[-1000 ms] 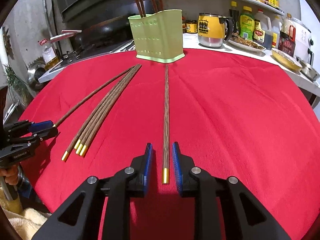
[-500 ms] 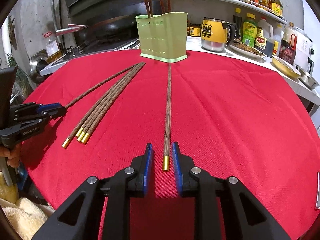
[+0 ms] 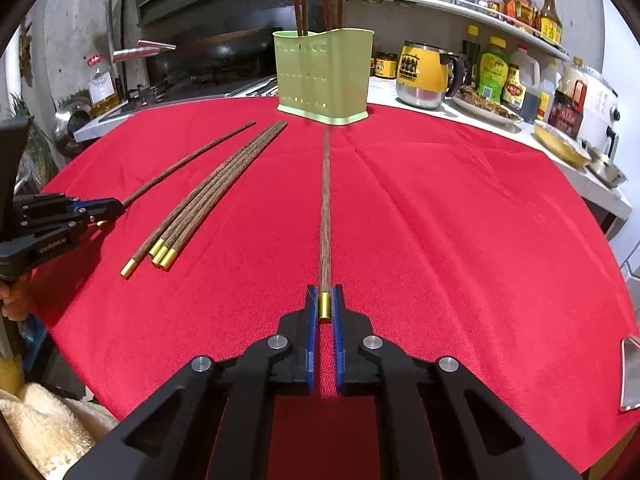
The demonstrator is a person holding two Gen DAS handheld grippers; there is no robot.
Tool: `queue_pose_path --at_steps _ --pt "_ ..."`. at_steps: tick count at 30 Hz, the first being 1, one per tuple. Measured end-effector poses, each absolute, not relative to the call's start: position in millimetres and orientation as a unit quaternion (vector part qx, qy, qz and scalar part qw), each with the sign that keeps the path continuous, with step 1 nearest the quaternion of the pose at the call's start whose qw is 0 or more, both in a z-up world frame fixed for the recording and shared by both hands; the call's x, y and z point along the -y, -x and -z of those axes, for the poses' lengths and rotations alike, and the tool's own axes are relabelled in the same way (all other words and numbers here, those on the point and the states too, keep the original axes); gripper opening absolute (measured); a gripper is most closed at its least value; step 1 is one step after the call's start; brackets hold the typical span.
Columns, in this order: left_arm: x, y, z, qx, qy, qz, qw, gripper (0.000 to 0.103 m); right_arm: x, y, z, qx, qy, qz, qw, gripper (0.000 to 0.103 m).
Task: Organize utensils
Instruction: 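Raise both held chopsticks upright and carry them over the green holder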
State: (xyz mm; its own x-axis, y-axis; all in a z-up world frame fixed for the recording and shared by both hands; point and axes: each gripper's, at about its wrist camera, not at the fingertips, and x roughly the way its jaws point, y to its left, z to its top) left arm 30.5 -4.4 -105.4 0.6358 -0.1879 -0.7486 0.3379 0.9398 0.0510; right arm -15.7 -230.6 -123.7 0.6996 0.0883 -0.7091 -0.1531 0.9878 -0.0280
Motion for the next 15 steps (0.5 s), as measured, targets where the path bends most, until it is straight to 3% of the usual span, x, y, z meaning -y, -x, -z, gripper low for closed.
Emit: queue_pose_path --at_steps 4,15 --pt "-5.7 -26.7 86.7 -0.379 -0.075 0.143 0.911 0.007 236.9 16.2 107.8 -0.365 0.021 -0.071 0.928 0.007" --pt "-41.8 -6.4 -35.5 -0.216 -0.004 0.152 0.965 0.007 246.6 27.3 -4.4 -0.238 -0.004 -0.084 0.968 0.007"
